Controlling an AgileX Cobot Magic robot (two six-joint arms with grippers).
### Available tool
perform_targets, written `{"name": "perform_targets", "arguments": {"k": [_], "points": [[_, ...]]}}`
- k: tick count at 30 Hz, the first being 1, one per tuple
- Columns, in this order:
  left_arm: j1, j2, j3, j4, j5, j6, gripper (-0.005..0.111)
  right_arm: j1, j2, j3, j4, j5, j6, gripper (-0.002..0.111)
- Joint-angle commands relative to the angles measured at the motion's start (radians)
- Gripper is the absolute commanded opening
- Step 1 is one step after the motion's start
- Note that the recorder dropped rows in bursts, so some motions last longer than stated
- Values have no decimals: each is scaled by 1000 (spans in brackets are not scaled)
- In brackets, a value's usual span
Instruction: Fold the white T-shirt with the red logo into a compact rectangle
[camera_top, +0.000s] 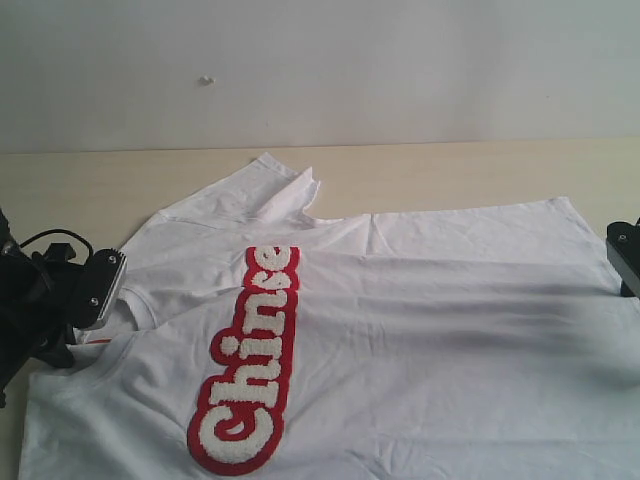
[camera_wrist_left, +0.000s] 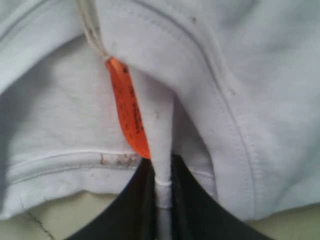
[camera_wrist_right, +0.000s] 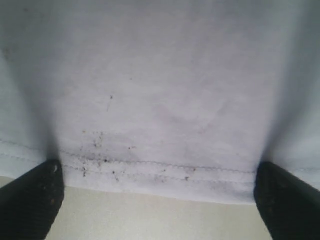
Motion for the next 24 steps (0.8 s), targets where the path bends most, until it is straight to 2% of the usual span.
{"name": "perform_targets", "arguments": {"k": [1, 13, 19, 22, 24], "points": [[4, 5, 11, 19, -16, -8, 0, 3, 70, 33, 3, 138, -14, 99], [4, 5, 11, 16, -14, -8, 0, 3, 70, 33, -23, 8, 44, 99], [4, 5, 11, 16, -11, -8, 0, 3, 83, 33, -55, 1, 82, 99], [4, 5, 11, 16, -11, -8, 0, 3, 83, 33, -55, -2, 89, 92], [4, 5, 11, 16, -11, -8, 0, 3, 83, 33, -55, -2, 89, 82]]}}
